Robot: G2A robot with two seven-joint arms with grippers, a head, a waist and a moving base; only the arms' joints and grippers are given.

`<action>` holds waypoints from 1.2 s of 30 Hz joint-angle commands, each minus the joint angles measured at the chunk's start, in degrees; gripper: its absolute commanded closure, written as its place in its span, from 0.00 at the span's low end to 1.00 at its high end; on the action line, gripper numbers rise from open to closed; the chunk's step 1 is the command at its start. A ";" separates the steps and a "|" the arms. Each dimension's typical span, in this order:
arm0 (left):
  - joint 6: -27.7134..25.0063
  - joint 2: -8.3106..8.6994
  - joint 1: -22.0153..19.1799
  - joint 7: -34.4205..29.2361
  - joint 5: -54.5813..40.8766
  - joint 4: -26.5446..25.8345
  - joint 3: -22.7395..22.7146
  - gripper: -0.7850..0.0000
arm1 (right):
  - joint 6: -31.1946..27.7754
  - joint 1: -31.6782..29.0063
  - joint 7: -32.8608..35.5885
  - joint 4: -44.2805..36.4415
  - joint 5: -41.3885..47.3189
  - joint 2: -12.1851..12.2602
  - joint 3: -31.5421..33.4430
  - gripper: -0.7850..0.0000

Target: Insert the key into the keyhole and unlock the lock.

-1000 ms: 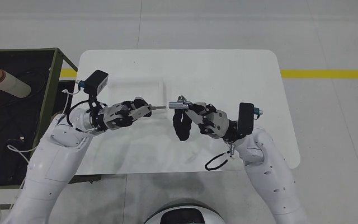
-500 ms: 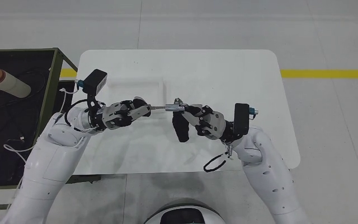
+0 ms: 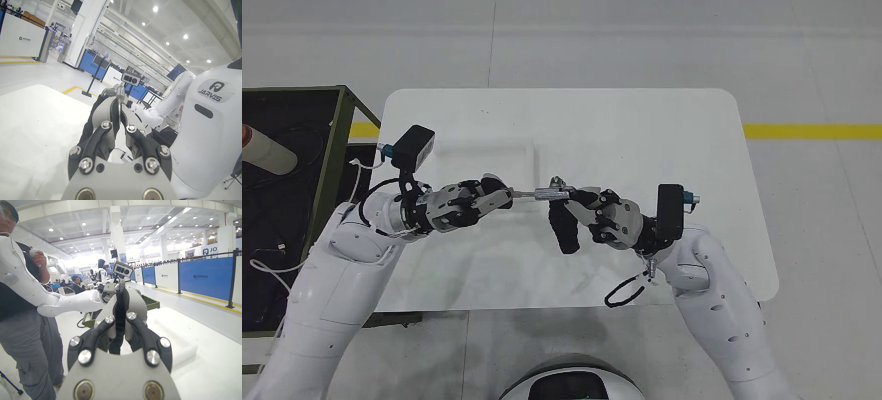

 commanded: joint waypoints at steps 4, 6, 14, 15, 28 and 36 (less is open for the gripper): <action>0.00 -0.06 -0.22 0.00 0.46 0.22 0.37 1.00 | -0.23 0.23 0.50 0.27 0.53 -0.04 -0.22 1.00; 0.00 -0.11 -0.37 0.00 0.34 0.35 0.52 1.00 | -0.24 0.32 0.70 0.34 0.71 -0.06 -0.28 1.00; 0.00 -0.45 -1.07 0.00 0.97 0.95 2.14 1.00 | 0.16 0.21 0.64 0.50 -0.18 -0.16 -0.44 1.00; 0.00 -0.49 -1.20 0.00 1.10 1.01 2.36 1.00 | 0.08 0.18 0.62 0.48 -0.28 -0.17 -0.48 1.00; 0.41 -0.68 -1.08 -0.41 -0.83 2.05 3.96 1.00 | 0.25 0.05 0.80 0.15 -1.44 -0.16 -0.25 1.00; 0.00 -0.89 1.04 3.39 15.32 -4.63 -0.48 1.00 | 2.92 -2.08 1.81 -1.40 -0.22 -0.08 0.10 1.00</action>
